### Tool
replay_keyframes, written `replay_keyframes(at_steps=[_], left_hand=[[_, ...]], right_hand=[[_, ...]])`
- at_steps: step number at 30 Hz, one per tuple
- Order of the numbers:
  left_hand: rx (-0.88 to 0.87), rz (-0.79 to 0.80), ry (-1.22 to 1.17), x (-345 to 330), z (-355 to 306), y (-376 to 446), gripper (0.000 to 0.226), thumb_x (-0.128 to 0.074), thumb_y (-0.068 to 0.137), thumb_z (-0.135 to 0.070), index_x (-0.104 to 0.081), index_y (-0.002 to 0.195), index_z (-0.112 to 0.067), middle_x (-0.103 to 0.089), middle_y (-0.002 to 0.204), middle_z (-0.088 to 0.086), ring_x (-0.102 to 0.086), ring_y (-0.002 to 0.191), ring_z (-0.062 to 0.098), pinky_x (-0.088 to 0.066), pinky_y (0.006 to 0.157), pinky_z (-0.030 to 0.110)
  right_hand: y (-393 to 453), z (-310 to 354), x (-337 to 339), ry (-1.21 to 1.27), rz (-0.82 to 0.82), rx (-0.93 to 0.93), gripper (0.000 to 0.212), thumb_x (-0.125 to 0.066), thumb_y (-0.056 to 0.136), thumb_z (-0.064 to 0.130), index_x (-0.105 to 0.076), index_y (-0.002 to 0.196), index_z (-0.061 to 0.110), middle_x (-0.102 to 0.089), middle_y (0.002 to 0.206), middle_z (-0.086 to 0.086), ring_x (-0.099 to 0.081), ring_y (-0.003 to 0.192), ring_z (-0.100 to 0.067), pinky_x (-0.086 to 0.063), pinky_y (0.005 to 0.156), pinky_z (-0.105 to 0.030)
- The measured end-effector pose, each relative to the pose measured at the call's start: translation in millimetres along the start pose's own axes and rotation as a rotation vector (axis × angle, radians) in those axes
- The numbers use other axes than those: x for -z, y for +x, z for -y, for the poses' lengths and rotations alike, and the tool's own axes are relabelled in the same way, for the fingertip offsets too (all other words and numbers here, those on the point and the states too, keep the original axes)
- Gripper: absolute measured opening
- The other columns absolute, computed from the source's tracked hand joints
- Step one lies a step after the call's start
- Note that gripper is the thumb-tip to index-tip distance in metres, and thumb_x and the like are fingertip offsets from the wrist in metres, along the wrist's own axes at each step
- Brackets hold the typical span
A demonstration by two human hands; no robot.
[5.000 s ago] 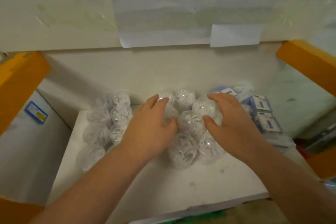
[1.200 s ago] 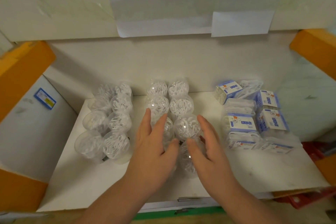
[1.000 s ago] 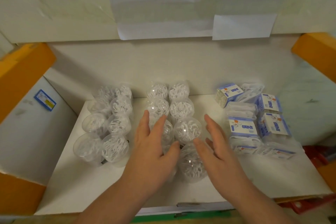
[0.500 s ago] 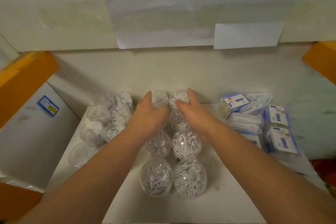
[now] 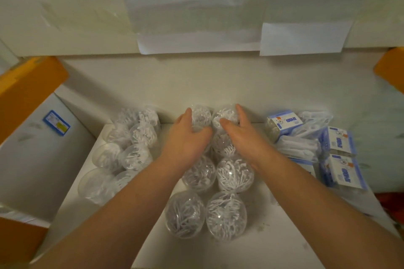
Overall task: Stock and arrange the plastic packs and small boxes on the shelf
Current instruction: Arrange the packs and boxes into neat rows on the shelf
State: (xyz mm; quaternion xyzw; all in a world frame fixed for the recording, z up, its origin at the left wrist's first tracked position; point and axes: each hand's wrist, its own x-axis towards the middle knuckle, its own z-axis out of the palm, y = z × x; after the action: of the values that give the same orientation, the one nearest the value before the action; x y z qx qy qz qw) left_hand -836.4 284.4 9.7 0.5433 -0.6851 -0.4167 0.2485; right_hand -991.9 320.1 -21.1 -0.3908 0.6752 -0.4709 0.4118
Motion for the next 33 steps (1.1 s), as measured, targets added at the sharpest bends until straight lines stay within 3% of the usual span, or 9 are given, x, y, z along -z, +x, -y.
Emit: replay_keyframes(at_steps=[3,8,11,13,15,17,21,28,33], left_hand=[[0.029,0.019,-0.052,2,0,2,0.087,-0.054,0.080,-0.051,-0.017,0.156,-0.032,-0.025,0.161,-0.002,-0.031,0.143,0.021,-0.032,0.113,0.045],[-0.055,-0.021,0.019,17,3,-19,0.081,-0.054,0.089,-0.051,-0.011,0.156,-0.033,-0.015,0.164,-0.004,-0.024,0.146,0.017,-0.028,0.116,0.047],[-0.133,-0.001,0.110,30,19,-58,0.085,-0.049,0.083,-0.066,-0.011,0.154,-0.040,-0.011,0.161,-0.019,-0.014,0.143,0.000,-0.022,0.112,0.031],[-0.142,0.057,0.144,34,33,-89,0.087,-0.043,0.075,-0.077,-0.007,0.150,-0.052,-0.006,0.159,-0.028,-0.010,0.142,-0.006,-0.018,0.107,0.027],[-0.166,0.106,0.195,34,45,-115,0.084,-0.037,0.072,-0.084,0.005,0.143,-0.065,0.005,0.158,-0.032,0.000,0.143,-0.009,-0.013,0.108,0.025],[-0.230,0.150,0.245,33,54,-130,0.076,-0.036,0.077,-0.079,0.017,0.132,-0.073,0.018,0.155,-0.034,0.015,0.140,-0.013,-0.007,0.108,0.022],[-0.321,0.156,0.246,31,63,-132,0.071,-0.040,0.090,-0.065,0.010,0.140,-0.067,0.028,0.151,-0.036,0.023,0.134,-0.020,-0.008,0.109,0.021],[-0.348,0.190,0.139,16,62,-129,0.074,-0.046,0.086,-0.056,0.000,0.145,-0.062,0.027,0.154,-0.029,0.021,0.140,-0.012,-0.001,0.106,0.014],[-0.346,0.175,0.108,14,62,-129,0.078,-0.055,0.091,-0.046,-0.004,0.150,-0.052,0.029,0.154,-0.026,0.022,0.140,-0.011,-0.008,0.117,0.028]], right_hand=[[-4,2,1,-0.004,-0.006,0.008,0.079,-0.053,0.090,0.060,-0.007,0.153,0.045,-0.024,0.161,0.007,-0.035,0.142,-0.017,-0.033,0.103,-0.033],[-31,11,10,-0.048,-0.087,0.020,0.078,-0.052,0.091,0.060,-0.010,0.154,0.042,-0.026,0.160,0.009,-0.033,0.142,-0.015,-0.036,0.110,-0.039],[-77,6,15,-0.156,-0.088,0.144,0.073,-0.051,0.082,0.071,-0.014,0.144,0.059,-0.030,0.141,0.033,-0.030,0.133,0.003,-0.031,0.105,-0.029],[-114,-5,14,-0.261,-0.060,0.215,0.076,-0.050,0.075,0.079,-0.011,0.139,0.066,-0.017,0.136,0.050,-0.022,0.133,0.013,-0.025,0.104,-0.021],[-143,-20,11,-0.369,-0.009,0.235,0.089,-0.050,0.071,0.085,0.001,0.142,0.066,0.001,0.150,0.045,-0.001,0.139,0.019,-0.016,0.111,-0.022],[-160,-31,6,-0.406,0.026,0.219,0.096,-0.049,0.066,0.089,0.007,0.140,0.068,0.017,0.151,0.042,0.013,0.137,0.021,-0.011,0.115,-0.025],[-173,-37,-5,-0.256,0.031,0.188,0.091,-0.050,0.068,0.087,0.012,0.133,0.074,0.011,0.152,0.043,0.000,0.145,0.010,-0.017,0.122,-0.035],[-176,-48,-12,-0.193,-0.025,0.227,0.084,-0.047,0.087,0.067,0.003,0.152,0.049,0.001,0.157,0.036,-0.001,0.144,0.011,-0.013,0.122,-0.036],[-179,-52,-14,-0.220,-0.080,0.234,0.077,-0.046,0.094,0.060,-0.002,0.155,0.043,-0.002,0.159,0.033,-0.002,0.145,0.011,-0.013,0.123,-0.037]])
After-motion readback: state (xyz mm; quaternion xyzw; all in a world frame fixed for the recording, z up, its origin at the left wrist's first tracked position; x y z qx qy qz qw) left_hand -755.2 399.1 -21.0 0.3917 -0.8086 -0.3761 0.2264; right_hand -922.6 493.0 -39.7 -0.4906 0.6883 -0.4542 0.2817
